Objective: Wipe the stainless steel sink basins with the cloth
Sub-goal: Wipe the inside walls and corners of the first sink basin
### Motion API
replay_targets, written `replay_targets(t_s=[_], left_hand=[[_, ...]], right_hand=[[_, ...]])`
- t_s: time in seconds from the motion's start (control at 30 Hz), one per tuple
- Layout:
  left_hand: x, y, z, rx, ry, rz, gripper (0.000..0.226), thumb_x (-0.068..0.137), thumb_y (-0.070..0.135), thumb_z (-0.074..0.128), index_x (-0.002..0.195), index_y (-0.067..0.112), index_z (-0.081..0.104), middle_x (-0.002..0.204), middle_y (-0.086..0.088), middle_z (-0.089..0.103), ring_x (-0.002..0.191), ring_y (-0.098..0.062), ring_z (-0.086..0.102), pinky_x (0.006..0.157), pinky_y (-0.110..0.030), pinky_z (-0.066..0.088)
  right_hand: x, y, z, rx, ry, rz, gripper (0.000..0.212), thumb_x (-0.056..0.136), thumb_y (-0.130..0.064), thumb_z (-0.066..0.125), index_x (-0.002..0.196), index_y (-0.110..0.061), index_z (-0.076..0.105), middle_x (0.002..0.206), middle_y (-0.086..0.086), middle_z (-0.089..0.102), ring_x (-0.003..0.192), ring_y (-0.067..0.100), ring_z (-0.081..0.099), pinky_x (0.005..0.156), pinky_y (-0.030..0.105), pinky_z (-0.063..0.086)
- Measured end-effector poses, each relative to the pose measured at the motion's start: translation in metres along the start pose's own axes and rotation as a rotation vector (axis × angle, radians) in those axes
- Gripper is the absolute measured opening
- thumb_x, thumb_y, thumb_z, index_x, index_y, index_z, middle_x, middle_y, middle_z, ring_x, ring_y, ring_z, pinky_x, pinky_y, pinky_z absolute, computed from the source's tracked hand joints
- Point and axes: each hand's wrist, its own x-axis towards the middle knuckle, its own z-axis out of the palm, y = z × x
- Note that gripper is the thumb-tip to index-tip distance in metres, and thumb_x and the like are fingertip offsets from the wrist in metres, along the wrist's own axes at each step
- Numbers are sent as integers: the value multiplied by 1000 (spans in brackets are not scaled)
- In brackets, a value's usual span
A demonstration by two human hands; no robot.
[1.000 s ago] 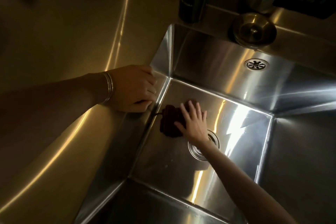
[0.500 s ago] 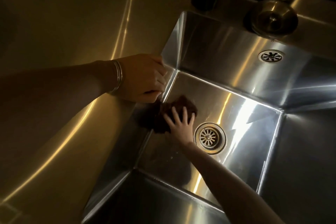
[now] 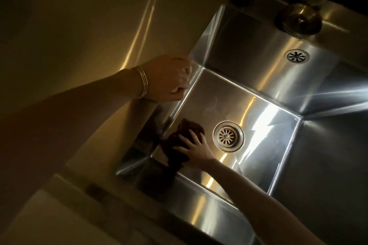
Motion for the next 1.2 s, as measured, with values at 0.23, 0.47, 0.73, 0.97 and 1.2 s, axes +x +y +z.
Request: replay_targets(t_s=[0.23,0.47,0.73,0.97,1.2], left_hand=[[-75,54,42,-119,128,-381,67,82,40,38,142,11,34,155,-12,18,143,-24,12,117,-46,14],[-78,58,48,-96,95,-433,71,80,31,33,148,15,21,157,-8,11,145,-22,5,119,-43,9],[-79,58,44,-123,134,-434,66,79,24,31,145,16,32,156,-8,16,145,-23,9,118,-45,13],[-79,57,44,-156,148,-438,64,81,23,34,144,18,33,156,-7,16,145,-22,9,119,-44,11],[-79,56,46,-161,178,-427,61,81,23,37,141,17,38,155,-8,20,145,-23,13,118,-46,14]], right_hand=[[-8,19,-16,13,66,136,58,94,-43,45,145,-46,18,158,-4,11,141,38,10,105,55,26],[16,-39,-2,-124,28,-71,62,92,-48,47,147,-41,18,158,2,10,141,44,9,104,66,21],[12,-20,-14,-262,114,-171,63,81,-46,64,137,-50,35,145,1,40,122,39,42,89,54,42],[-2,-33,4,-330,-28,-185,60,98,-33,43,148,-38,11,158,10,5,138,46,13,102,66,24],[-27,-18,7,-323,-104,-180,54,98,-29,41,147,-40,17,158,8,4,139,46,11,101,66,25]])
